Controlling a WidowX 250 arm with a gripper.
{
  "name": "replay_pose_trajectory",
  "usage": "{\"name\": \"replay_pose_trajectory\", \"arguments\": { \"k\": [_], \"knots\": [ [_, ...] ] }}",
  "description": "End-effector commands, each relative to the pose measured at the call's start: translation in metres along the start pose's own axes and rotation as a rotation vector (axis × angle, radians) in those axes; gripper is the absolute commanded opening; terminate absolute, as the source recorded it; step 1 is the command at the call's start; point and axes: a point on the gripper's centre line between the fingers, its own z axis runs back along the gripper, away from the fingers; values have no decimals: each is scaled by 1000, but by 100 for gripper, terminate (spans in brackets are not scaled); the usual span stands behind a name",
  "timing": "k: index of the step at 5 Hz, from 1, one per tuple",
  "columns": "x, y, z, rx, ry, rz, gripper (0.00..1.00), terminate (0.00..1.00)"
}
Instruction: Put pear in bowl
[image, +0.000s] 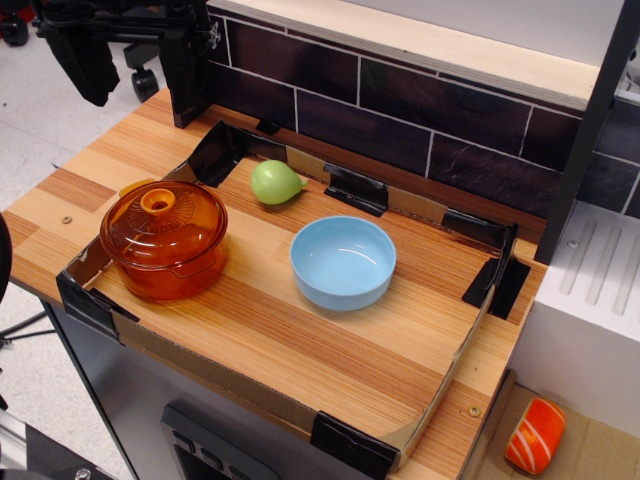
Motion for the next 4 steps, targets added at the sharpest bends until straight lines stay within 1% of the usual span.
{"name": "replay_pose_trajectory", "arguments": {
  "k": [1,2,3,4],
  "knots": [
    [0,0,0,0,0,0,100,0],
    [12,-15,-6,-76,22,-169,100,0],
    [38,-27,-21,-107,-5,-267,100,0],
    [53,-36,-28,-141,-18,-371,100,0]
  ]
}}
